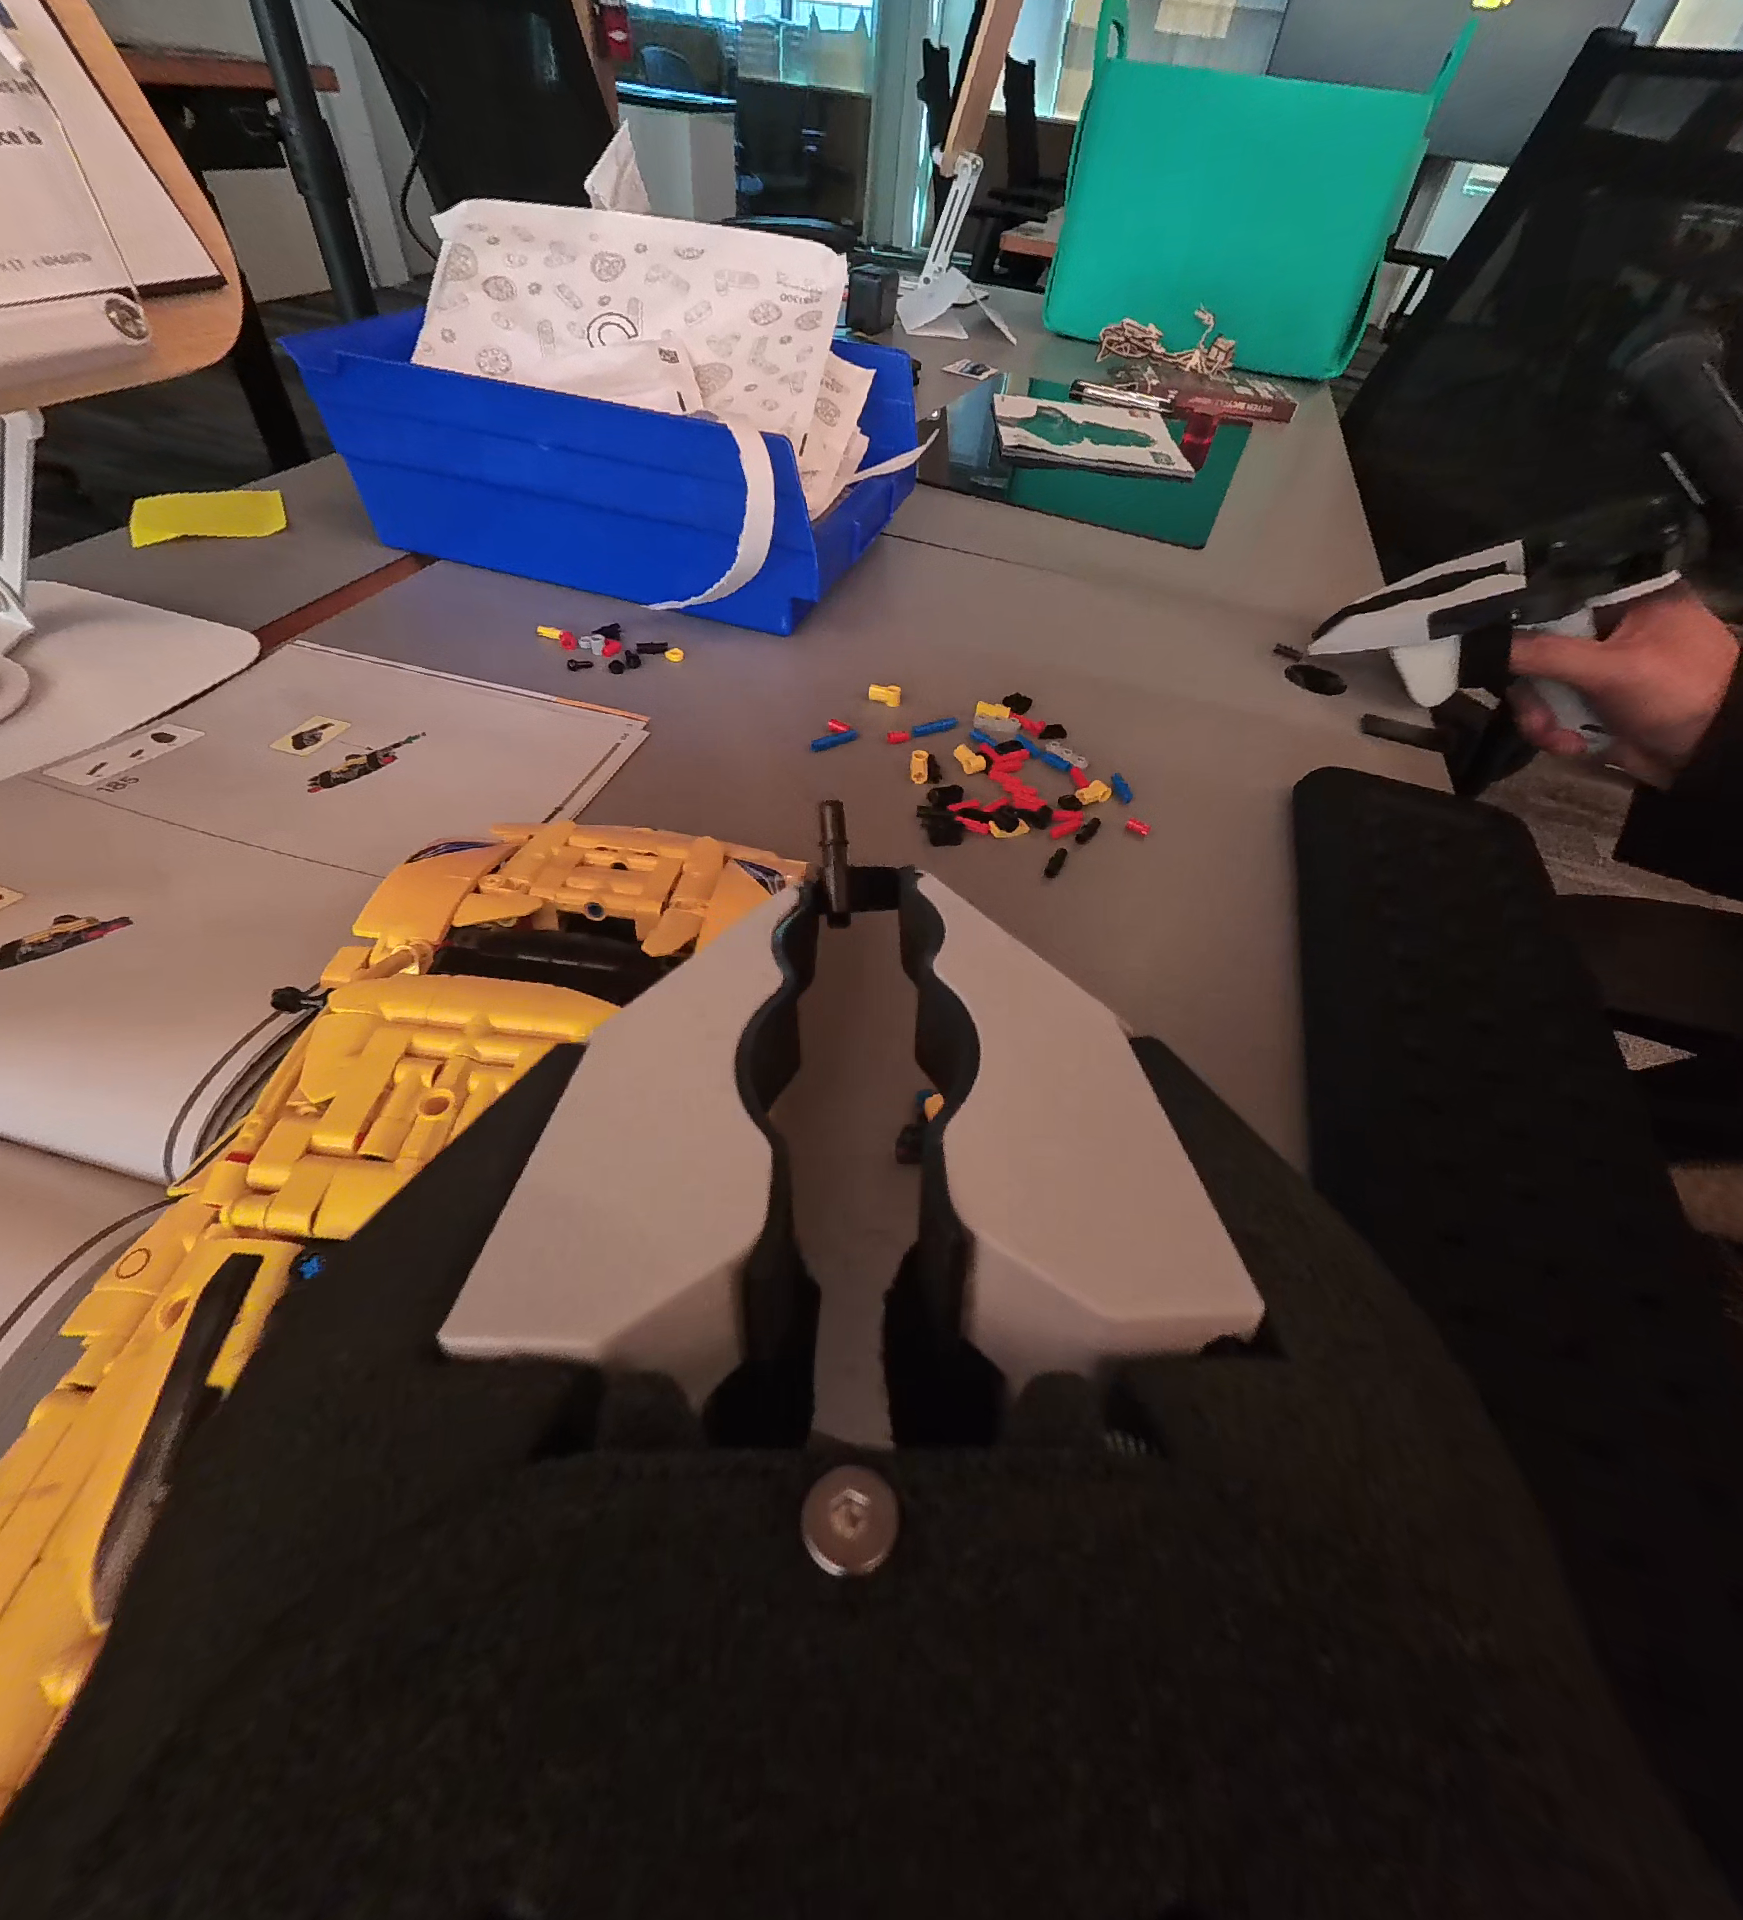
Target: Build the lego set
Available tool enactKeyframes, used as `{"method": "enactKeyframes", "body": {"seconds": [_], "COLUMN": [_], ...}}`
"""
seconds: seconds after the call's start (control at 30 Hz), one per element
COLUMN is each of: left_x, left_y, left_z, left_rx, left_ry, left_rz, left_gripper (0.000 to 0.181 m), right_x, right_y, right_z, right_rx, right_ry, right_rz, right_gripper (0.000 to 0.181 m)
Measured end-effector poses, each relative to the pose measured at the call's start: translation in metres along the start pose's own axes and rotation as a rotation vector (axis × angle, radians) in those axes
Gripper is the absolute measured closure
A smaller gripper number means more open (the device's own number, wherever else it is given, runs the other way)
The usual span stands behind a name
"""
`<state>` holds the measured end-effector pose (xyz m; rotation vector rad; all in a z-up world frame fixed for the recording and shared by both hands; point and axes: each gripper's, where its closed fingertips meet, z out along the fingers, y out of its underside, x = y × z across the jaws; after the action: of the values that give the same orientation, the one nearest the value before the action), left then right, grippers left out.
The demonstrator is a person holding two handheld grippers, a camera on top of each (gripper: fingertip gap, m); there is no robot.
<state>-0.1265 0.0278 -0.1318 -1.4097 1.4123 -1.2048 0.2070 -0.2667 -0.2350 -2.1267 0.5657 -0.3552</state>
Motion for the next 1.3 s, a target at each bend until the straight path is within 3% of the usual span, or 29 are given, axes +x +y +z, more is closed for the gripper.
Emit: {"method": "enactKeyframes", "body": {"seconds": [0.4, 0.57, 0.67, 0.77, 0.83, 0.93, 1.03, 1.3], "left_x": [0.007, 0.015, 0.03, 0.05, 0.061, 0.068, 0.072, 0.075], "left_y": [0.0, -0.003, -0.007, -0.005, -0.001, 0.007, 0.012, 0.025], "left_z": [0.003, 0.005, 0.008, 0.013, 0.016, 0.019, 0.021, 0.024], "left_rx": [-0.012, -0.006, 0.006, -0.001, -0.014, -0.053, -0.073, -0.135], "left_ry": [0.01, -0.019, -0.037, -0.034, -0.025, -0.015, -0.02, 0.002], "left_rz": [0.025, 0.143, 0.301, 0.479, 0.561, 0.631, 0.708, 0.747], "left_gripper": [0.167, 0.167, 0.167, 0.167, 0.167, 0.167, 0.167, 0.167], "right_x": [-0.012, -0.023, -0.095, -0.204, -0.273, -0.34, -0.372, -0.384], "right_y": [-0.002, -0.009, -0.063, -0.106, -0.117, -0.113, -0.107, -0.098], "right_z": [0.014, 0.015, -0.006, -0.037, -0.053, -0.063, -0.059, -0.047], "right_rx": [-0.099, -0.139, 0.001, 0.104, 0.146, 0.136, 0.113, 0.115], "right_ry": [-0.064, -0.139, -0.354, -0.585, -0.7, -0.773, -0.793, -0.735], "right_rz": [-0.034, -0.069, -0.159, -0.376, -0.522, -0.78, -0.938, -1.183], "right_gripper": [0.177, 0.178, 0.178, 0.178, 0.178, 0.177, 0.177, 0.177]}}
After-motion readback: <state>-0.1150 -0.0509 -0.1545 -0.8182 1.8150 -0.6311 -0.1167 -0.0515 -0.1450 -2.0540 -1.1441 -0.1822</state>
